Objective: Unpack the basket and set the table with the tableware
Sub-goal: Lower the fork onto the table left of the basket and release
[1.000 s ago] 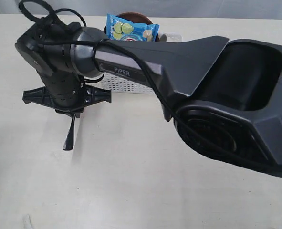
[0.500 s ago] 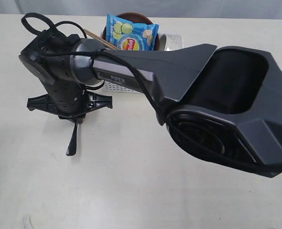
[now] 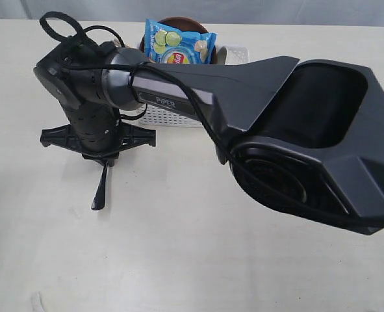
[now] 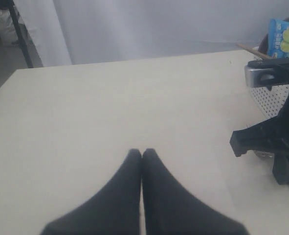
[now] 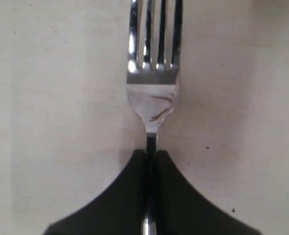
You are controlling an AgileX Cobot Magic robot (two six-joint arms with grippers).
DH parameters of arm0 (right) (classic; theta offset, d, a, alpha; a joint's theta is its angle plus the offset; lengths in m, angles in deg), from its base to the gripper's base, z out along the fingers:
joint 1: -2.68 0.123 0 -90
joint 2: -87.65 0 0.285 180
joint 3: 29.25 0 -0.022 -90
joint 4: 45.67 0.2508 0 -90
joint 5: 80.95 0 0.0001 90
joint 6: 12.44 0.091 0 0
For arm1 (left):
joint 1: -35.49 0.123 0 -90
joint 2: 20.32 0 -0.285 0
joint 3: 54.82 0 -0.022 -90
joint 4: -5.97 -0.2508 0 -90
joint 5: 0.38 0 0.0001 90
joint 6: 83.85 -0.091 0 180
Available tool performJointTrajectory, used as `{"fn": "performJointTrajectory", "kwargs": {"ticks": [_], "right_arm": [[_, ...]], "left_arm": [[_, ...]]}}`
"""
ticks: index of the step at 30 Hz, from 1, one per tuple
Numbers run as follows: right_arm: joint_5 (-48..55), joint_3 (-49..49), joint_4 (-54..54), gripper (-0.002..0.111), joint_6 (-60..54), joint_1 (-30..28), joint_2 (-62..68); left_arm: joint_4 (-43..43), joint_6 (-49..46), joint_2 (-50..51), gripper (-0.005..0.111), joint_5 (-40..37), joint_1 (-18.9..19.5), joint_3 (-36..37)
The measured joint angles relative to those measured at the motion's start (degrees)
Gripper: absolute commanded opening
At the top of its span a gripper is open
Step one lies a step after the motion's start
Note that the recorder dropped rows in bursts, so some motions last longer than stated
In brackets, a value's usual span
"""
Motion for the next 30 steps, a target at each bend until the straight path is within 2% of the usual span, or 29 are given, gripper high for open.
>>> {"fn": "performJointTrajectory", "kwargs": {"ticks": [10, 13, 16, 19, 30], "right_arm": [[0.0, 0.0, 1.28, 0.0, -1.27, -0.1, 0.0], [0.0, 0.0, 1.67, 0.013, -2.01, -0.1, 0.0], [0.0, 0.0, 2.13, 0.033, -2.66, -0.1, 0.0], [-0.12, 0.1, 2.78, 0.043, -3.06, -0.1, 0.0], [0.26, 0.22, 3.62, 0.044, -4.28, -0.78, -0.21]], "left_arm": [[0.0, 0.0, 0.0, 0.0, 0.0, 0.0, 0.0], [0.0, 0.0, 0.0, 0.0, 0.0, 0.0, 0.0], [0.0, 0.0, 0.0, 0.0, 0.0, 0.0, 0.0], [0.0, 0.0, 0.0, 0.0, 0.0, 0.0, 0.0], [0.0, 0.0, 0.0, 0.0, 0.0, 0.0, 0.0]]}}
